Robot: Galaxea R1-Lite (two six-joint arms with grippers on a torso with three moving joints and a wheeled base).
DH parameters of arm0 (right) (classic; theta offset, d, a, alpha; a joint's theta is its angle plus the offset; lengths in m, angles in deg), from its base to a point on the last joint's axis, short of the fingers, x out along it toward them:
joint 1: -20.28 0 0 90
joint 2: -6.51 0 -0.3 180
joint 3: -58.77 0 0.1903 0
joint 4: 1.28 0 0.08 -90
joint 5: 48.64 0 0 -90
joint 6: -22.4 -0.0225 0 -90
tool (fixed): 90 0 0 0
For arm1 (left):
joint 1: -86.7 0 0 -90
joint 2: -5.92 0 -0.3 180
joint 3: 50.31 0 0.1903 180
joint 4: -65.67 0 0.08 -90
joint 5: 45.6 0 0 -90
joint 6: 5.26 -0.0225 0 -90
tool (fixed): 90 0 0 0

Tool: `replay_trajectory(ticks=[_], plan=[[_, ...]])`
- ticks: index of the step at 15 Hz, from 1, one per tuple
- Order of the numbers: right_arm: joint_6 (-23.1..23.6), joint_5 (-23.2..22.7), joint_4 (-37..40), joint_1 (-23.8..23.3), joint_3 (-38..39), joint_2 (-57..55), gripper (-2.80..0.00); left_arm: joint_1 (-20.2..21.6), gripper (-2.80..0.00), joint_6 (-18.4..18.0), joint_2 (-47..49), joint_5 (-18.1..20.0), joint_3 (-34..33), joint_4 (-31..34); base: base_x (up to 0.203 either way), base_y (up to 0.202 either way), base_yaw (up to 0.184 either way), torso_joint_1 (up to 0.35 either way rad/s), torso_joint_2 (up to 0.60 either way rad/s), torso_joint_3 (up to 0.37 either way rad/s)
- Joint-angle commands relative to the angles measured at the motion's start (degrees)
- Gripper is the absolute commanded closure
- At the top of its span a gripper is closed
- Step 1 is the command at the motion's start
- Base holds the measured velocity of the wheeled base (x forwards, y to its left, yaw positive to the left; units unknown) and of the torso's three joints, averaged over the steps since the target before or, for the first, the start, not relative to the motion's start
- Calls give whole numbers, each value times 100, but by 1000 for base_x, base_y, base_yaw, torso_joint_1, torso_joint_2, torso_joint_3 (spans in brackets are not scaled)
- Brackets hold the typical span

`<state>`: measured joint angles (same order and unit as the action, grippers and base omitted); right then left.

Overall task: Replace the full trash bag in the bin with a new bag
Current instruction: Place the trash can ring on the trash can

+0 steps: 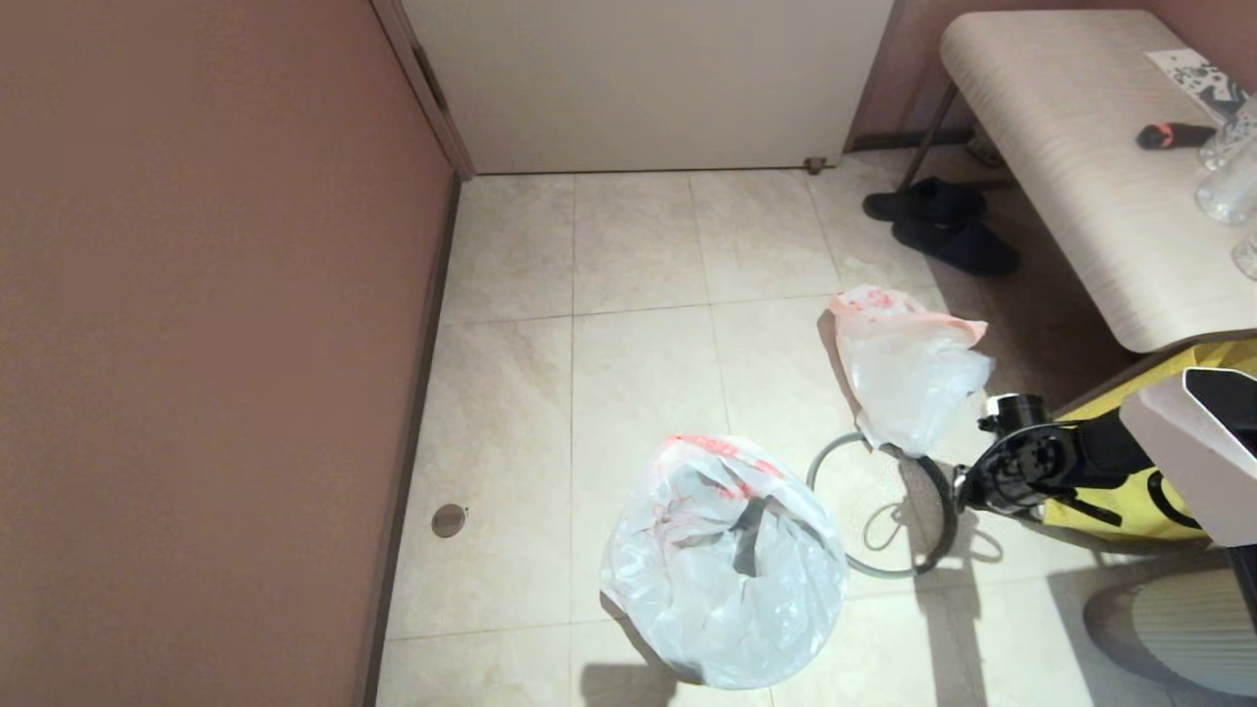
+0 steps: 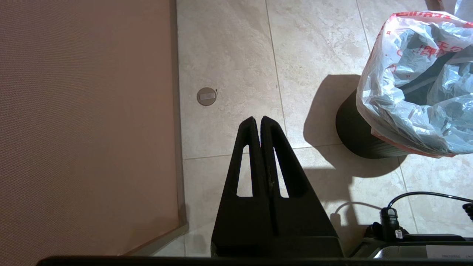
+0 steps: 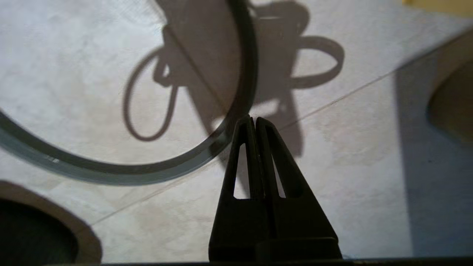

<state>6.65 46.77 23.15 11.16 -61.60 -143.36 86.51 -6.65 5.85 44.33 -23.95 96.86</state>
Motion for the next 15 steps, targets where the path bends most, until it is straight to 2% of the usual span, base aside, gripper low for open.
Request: replay_trajectory(ticks=[1,4,5,8,11,15], plan=[[372,-131,54,-299,-370,-539,0,1,0,-2,7,-1,-1,0,0,0,0,0,0,0],[737,-663,268,-369,-419,-682,0,1,0,-2,7,-1,-1,6,0,0,0,0,0,0],[775,-717,326,-376,-458,-710,0,1,0,-2,7,-1,-1,8,0,0,0,0,0,0],[1415,-897,468,-352,-888,-979,0,1,0,-2,7,-1,-1,0,0,0,0,0,0,0],[1658,-1204,468,-368,-878,-1053,0,1,0,-2,7,-1,-1,0,0,0,0,0,0,0],[1992,-1235,437,-379,-1095,-1251,0,1,0,-2,7,-1,-1,0,0,0,0,0,0,0]])
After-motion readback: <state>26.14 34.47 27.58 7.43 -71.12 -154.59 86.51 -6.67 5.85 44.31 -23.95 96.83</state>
